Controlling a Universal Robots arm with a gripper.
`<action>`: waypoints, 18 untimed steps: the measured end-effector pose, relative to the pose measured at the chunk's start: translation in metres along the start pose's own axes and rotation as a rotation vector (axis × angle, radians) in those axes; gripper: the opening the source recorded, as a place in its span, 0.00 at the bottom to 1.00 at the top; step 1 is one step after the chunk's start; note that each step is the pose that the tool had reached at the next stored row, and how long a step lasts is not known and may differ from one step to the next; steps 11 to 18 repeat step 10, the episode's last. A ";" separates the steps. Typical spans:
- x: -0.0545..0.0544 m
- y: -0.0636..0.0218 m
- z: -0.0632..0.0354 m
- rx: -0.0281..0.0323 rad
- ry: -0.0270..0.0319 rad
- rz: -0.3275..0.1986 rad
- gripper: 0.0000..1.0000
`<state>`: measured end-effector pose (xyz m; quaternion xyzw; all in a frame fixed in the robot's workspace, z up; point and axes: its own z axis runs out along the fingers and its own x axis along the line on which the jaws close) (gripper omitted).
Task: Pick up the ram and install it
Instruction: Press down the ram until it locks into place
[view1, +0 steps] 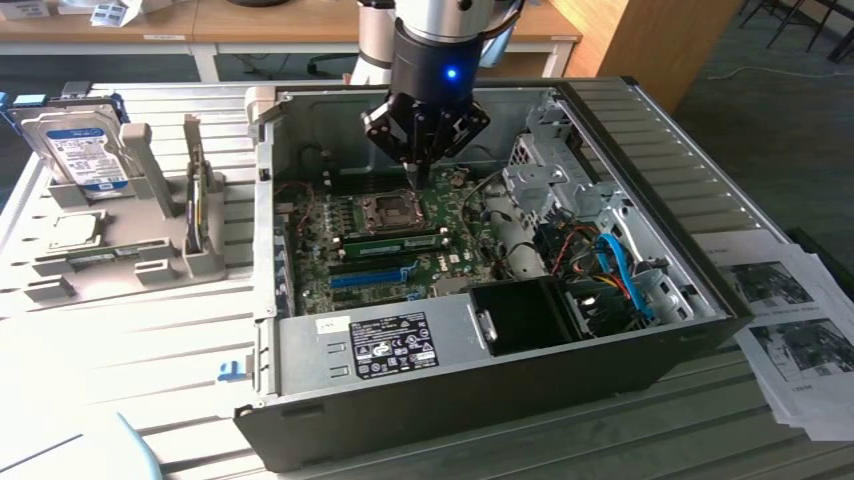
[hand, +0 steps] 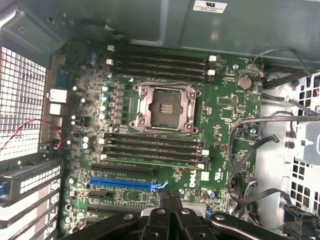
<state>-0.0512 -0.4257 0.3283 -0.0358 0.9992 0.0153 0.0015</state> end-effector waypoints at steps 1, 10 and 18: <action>0.000 0.0000 0.0000 0.0000 0.0000 0.002 0.09; 0.000 0.0000 0.0002 0.0001 -0.0007 0.024 0.09; 0.000 0.0000 0.0002 0.0001 -0.0007 0.024 0.09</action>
